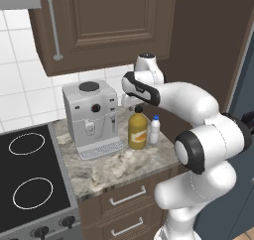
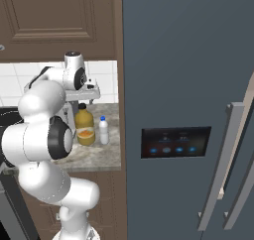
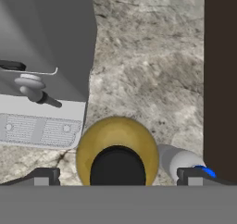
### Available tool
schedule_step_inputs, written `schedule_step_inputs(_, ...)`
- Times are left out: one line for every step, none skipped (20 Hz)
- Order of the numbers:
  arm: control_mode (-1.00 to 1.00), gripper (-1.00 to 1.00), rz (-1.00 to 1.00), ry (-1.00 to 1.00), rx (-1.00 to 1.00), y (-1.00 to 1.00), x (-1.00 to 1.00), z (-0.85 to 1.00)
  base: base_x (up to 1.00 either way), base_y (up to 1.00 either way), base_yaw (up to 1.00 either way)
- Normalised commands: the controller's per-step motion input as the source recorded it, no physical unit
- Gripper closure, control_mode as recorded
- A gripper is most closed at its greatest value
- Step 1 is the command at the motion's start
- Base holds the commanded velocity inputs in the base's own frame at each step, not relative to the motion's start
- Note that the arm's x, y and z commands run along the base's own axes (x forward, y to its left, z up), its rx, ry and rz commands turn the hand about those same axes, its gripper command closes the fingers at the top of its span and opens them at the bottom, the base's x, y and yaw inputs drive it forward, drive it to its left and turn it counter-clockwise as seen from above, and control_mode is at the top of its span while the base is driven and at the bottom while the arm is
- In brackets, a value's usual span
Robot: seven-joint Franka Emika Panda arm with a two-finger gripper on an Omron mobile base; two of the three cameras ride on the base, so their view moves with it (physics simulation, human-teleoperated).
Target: Place the drinks on the dining counter in a tight cluster.
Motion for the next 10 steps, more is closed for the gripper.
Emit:
schedule_step_inputs(-1.00,-1.00,0.00,0.06,0.00,0.00,0.00,-0.16,0.00,0.00,0.00)
schedule_step_inputs(-1.00,-1.00,0.00,0.05,0.00,0.00,0.00,-0.21,0.00,0.00,0.00)
schedule_step_inputs(-1.00,-1.00,0.00,0.05,0.00,0.00,0.00,-0.20,0.00,0.00,0.00)
schedule_step_inputs(-1.00,-1.00,0.00,0.04,0.00,0.00,0.00,-0.19,0.00,0.00,0.00)
schedule_step_inputs(-1.00,-1.00,0.00,0.03,0.00,0.00,0.00,-0.21,0.00,0.00,0.00)
schedule_step_inputs(-1.00,-1.00,0.00,0.03,0.00,0.00,0.00,-0.21,0.00,0.00,0.00)
schedule_step_inputs(-1.00,-1.00,0.00,0.04,0.00,0.00,-0.01,-0.16,0.00,0.00,0.00)
schedule_step_inputs(-1.00,-1.00,0.00,0.04,0.00,0.00,-0.01,-0.16,0.00,0.00,0.00)
schedule_step_inputs(-1.00,-1.00,0.00,0.02,0.00,0.00,-0.04,-0.11,0.00,0.00,0.00)
schedule_step_inputs(-1.00,-1.00,0.00,0.00,0.00,0.00,-0.06,-0.01,0.00,0.00,0.00)
